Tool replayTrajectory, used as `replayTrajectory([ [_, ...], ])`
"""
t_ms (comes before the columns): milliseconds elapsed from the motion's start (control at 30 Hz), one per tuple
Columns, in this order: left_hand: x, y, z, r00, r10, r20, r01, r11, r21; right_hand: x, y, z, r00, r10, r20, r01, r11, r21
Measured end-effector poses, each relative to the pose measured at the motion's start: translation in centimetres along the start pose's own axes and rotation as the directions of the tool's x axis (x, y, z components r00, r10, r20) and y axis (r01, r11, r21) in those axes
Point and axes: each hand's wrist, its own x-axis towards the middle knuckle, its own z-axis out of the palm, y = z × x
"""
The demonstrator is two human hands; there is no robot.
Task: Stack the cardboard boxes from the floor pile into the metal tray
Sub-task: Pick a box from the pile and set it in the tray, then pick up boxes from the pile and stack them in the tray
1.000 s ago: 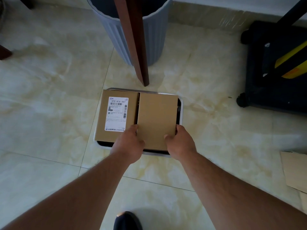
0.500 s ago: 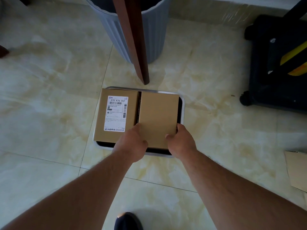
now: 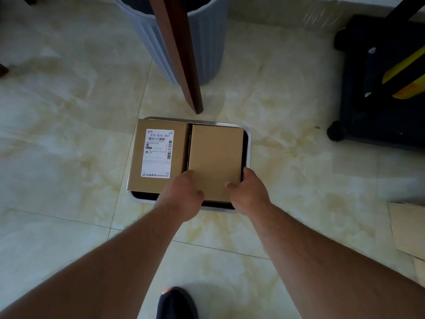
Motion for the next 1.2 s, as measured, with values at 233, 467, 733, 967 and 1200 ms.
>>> replayTrajectory([
  [233,-4.1,2.9,-0.1,0.995,0.012,-0.101,-0.018,0.998,-0.060,-3.3,0.8,-5.3,1.000,0.020,-0.020,-0.019,0.999,0.043],
  [467,-9.6,10.5,3.7,0.998,0.054,-0.042,-0.058,0.993,-0.098,-8.5,6.1,-13.7,0.997,0.070,-0.025,-0.066,0.987,0.145],
  [733,-16.5,21.3,14.1,0.990,0.120,0.068,-0.118,0.993,-0.032,-13.5,20.6,-25.5,0.961,0.264,-0.083,-0.232,0.932,0.279],
  [967,-21.9,29.9,24.9,0.958,0.200,0.206,-0.224,0.969,0.100,-17.8,34.2,-34.2,0.904,0.405,-0.135,-0.318,0.850,0.420],
  [1200,-27.1,36.9,33.9,0.918,0.262,0.297,-0.316,0.937,0.148,-21.6,45.6,-40.7,0.819,0.549,-0.165,-0.398,0.752,0.525],
])
